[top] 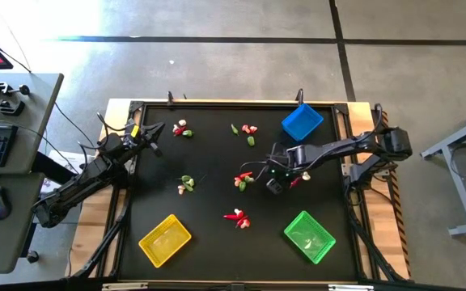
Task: Sort produce into baskets
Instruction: Put the green chili pepper into the yellow bin
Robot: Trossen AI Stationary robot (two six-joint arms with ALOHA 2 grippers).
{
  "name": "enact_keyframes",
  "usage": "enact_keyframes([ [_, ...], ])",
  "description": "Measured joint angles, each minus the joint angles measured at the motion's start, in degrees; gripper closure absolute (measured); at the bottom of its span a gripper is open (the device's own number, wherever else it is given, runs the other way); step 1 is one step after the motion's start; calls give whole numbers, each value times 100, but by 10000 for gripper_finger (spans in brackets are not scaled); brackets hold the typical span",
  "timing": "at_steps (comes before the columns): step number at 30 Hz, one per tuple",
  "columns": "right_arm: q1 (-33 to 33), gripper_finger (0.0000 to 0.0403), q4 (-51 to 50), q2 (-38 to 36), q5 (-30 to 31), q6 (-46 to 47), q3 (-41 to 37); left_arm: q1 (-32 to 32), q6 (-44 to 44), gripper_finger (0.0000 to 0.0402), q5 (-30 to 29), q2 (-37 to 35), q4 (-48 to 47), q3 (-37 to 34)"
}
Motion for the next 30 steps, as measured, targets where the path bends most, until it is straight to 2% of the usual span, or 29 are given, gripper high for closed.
enact_keyframes([
  [6,318,368,117,53,275,-628,834,0,-1,401,-1,0,1,-2],
  [10,569,368,152,430,513,-934,1451,-1,-2,402,1,0,-1,0],
  [16,917,368,291,1428,536,-1373,2635,-1,0,401,1,0,-1,0],
  [30,1595,368,1257,3931,636,-2359,6069,-1,-1,401,1,0,1,0],
])
